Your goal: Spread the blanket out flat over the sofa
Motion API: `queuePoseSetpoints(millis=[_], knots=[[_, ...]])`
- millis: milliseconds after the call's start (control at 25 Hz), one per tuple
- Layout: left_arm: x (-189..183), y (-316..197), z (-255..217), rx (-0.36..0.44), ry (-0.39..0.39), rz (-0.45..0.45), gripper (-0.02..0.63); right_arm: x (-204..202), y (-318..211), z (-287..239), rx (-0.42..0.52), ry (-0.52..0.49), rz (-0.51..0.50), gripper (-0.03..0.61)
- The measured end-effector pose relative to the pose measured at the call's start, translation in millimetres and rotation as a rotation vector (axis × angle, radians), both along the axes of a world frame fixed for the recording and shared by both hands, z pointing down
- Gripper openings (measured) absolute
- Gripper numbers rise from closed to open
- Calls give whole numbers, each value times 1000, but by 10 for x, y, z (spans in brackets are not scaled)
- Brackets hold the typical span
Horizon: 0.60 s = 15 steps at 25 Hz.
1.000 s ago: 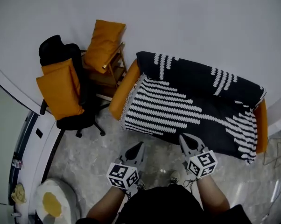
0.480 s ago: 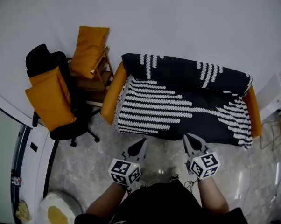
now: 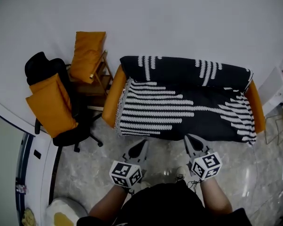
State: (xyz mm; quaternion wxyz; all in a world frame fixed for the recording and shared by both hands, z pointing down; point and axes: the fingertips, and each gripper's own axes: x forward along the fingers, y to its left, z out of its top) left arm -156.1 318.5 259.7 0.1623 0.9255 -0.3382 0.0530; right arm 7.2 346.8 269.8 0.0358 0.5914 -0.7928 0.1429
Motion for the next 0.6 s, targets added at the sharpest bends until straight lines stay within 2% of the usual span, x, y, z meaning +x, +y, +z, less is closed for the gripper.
queuePoseSetpoints(millis=[600], knots=[[50,-83,-8,7,0,-23,6,15,-111,6,-3,11,-41,3]])
